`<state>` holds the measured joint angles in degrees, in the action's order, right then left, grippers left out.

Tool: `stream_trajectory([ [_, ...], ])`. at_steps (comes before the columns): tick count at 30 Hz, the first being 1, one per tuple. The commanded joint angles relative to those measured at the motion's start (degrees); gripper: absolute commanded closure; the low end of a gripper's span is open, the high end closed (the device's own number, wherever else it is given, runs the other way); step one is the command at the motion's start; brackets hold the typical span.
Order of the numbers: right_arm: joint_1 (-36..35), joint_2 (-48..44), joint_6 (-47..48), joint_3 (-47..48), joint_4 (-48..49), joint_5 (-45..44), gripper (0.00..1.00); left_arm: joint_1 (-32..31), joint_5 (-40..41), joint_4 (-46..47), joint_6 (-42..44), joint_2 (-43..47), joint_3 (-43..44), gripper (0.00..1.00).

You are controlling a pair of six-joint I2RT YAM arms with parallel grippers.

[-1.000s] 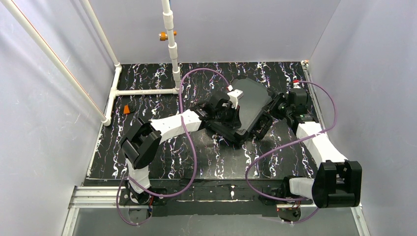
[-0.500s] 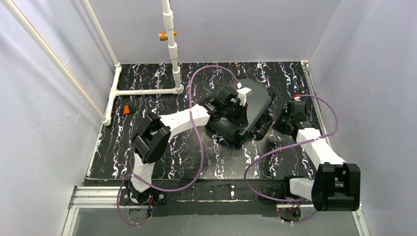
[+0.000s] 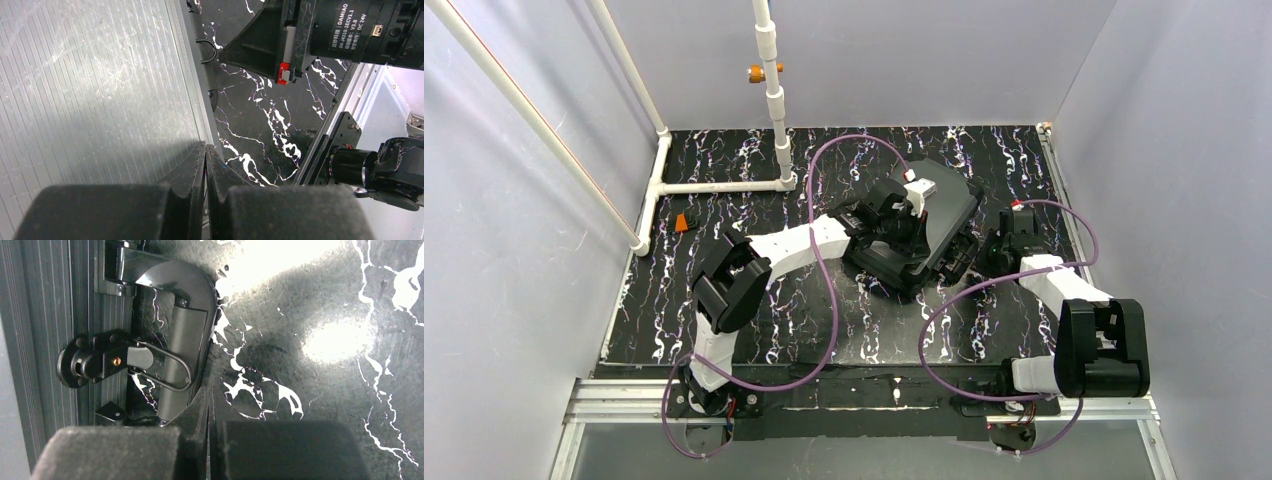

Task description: Pack up texas hold em set

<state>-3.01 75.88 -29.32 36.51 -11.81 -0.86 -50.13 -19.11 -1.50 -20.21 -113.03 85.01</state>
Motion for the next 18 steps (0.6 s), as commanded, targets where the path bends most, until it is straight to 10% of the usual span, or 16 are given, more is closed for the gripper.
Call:
stream_trajectory([
  [1, 0.1, 0.9, 0.9, -0.3, 5.0, 0.4, 0.98, -1.3, 1.3, -10.7, 1.2, -2.6, -4.7, 1.00],
  [18, 0.1, 4.2, -0.1, 0.9, 15.4, 8.8, 0.97, -1.9, 1.0, -10.4, 0.9, -2.7, -5.1, 1.00],
])
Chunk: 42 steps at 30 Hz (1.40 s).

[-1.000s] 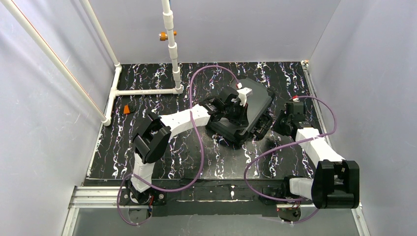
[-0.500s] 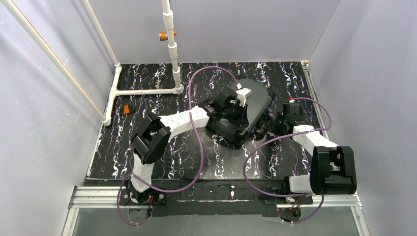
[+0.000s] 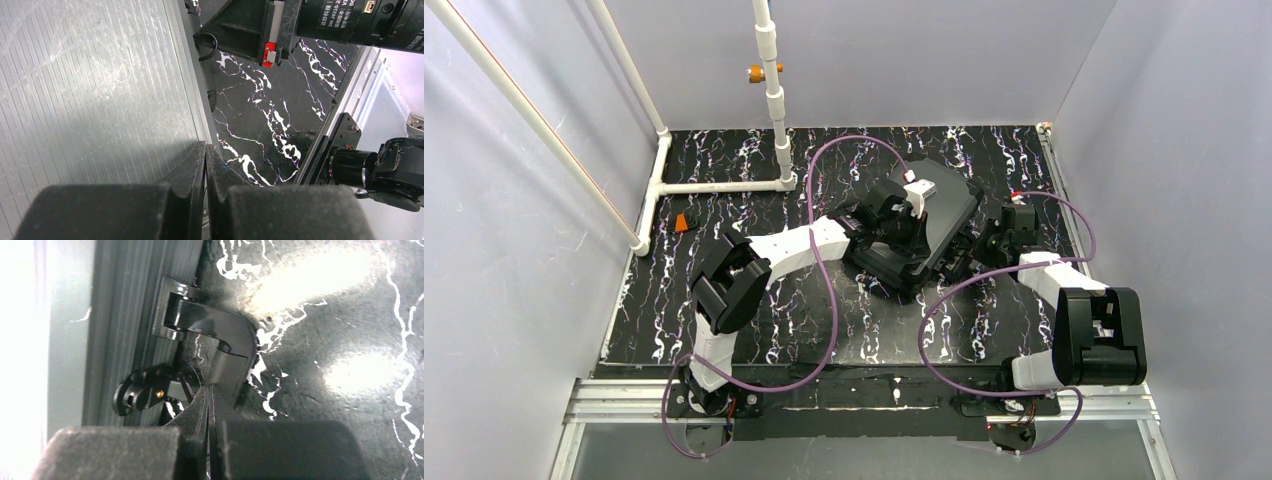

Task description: Pack up texas hold em set

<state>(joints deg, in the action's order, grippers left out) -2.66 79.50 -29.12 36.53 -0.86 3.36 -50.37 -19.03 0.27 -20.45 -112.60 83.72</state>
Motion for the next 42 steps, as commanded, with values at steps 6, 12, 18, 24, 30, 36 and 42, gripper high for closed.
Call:
stream_trajectory([
  [6, -0.4, 1.6, -0.9, 1.3, 7.5, 9.9, 0.96, -1.8, 0.8, -11.9, 1.0, -3.5, -3.7, 1.00],
  [12, -0.8, 3.2, -2.9, 2.9, 9.3, 12.2, 0.96, -1.8, 0.7, -11.7, 0.8, -3.7, -3.9, 1.00],
  [18, -1.4, 2.0, -3.6, 5.2, 8.4, 12.3, 0.96, -1.8, 0.6, -11.5, 0.7, -3.9, -3.9, 1.00],
  [24, -2.3, 0.3, -4.4, 6.1, 7.5, 12.4, 0.96, -2.0, 0.6, -11.3, 0.7, -3.9, -4.1, 1.00],
  [30, -5.5, -0.5, -5.2, 6.8, 7.0, 11.6, 0.96, -2.0, 0.3, -11.1, 0.5, -4.2, -3.9, 1.00],
  [36, -7.3, -2.0, -4.5, 9.4, 4.1, 9.5, 0.96, -2.0, 0.4, -11.1, 0.5, -4.1, -4.1, 1.00],
  [42, -8.0, -2.0, -3.9, 11.7, 2.4, 8.6, 0.96, -2.2, 0.3, -11.0, 0.5, -4.2, -4.1, 1.00],
])
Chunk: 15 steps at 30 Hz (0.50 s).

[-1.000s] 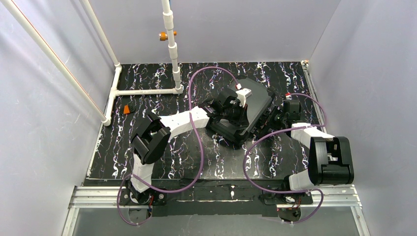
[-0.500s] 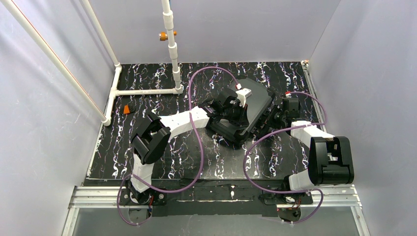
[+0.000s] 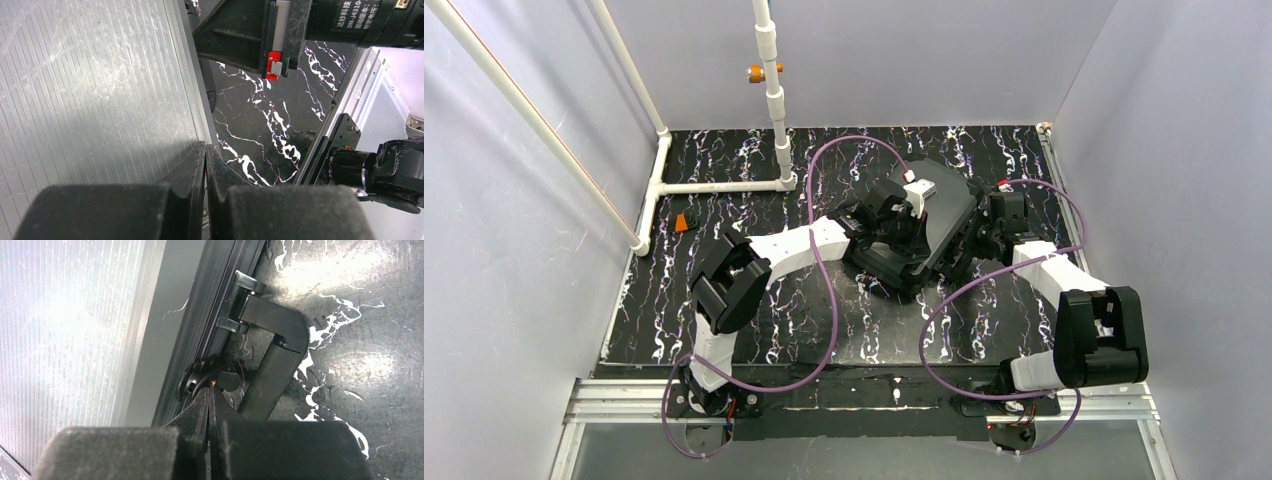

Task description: Pack up texas hold em set

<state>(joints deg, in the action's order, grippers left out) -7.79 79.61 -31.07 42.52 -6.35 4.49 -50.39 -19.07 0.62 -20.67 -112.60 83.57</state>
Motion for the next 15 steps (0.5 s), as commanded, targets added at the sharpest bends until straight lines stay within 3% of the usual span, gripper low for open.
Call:
stream_trajectory([
  [1, -3.0, -2.1, -2.0, 5.9, 7.8, 7.4, 0.96, -2.1, 0.3, -11.3, 0.6, -4.2, -4.0, 1.00],
  [15, -4.3, -1.5, -2.4, 7.2, 8.4, 7.4, 0.96, -2.1, 0.3, -11.3, 0.7, -4.3, -4.1, 1.00],
])
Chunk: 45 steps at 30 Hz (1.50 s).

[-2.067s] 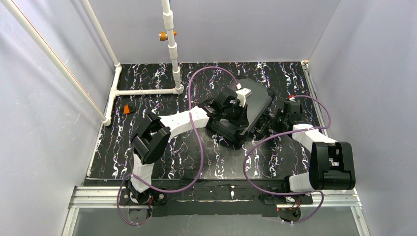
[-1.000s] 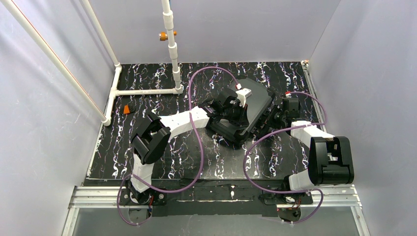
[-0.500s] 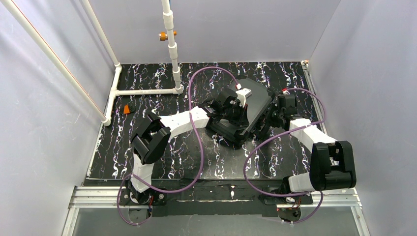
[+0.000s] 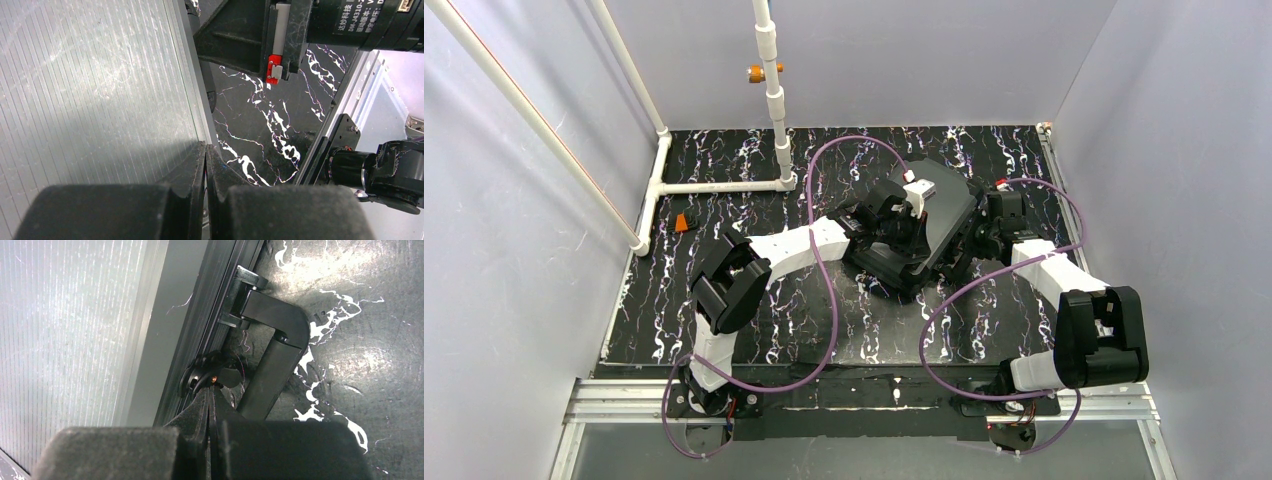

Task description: Pack up texas hold em set

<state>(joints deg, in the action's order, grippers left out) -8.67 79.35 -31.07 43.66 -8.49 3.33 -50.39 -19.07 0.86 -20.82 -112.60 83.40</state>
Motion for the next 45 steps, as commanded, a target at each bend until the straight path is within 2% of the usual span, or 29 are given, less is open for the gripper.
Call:
stream_trajectory([
  [1, -3.5, -1.2, -2.3, 6.5, 10.3, 8.6, 0.96, -2.2, 0.2, -11.6, 0.9, -4.4, -3.9, 1.00],
  [21, -4.1, 1.0, -1.1, 9.5, 10.0, 7.9, 0.96, -2.3, 0.4, -11.8, 1.1, -4.6, -4.5, 1.00],
  [35, -4.0, -2.6, -0.4, 3.2, 9.5, 3.9, 0.97, -2.3, 0.3, -11.9, 1.2, -4.7, -4.2, 1.00],
  [42, -4.0, -4.7, 0.0, 3.2, 8.6, 2.9, 0.86, -2.3, 0.4, -11.8, 1.1, -4.5, -4.4, 1.00],
  [45, -3.9, -5.1, 0.3, 3.5, 5.3, 1.0, 0.85, -2.4, 0.4, -11.8, 1.2, -4.3, -4.4, 1.00],
])
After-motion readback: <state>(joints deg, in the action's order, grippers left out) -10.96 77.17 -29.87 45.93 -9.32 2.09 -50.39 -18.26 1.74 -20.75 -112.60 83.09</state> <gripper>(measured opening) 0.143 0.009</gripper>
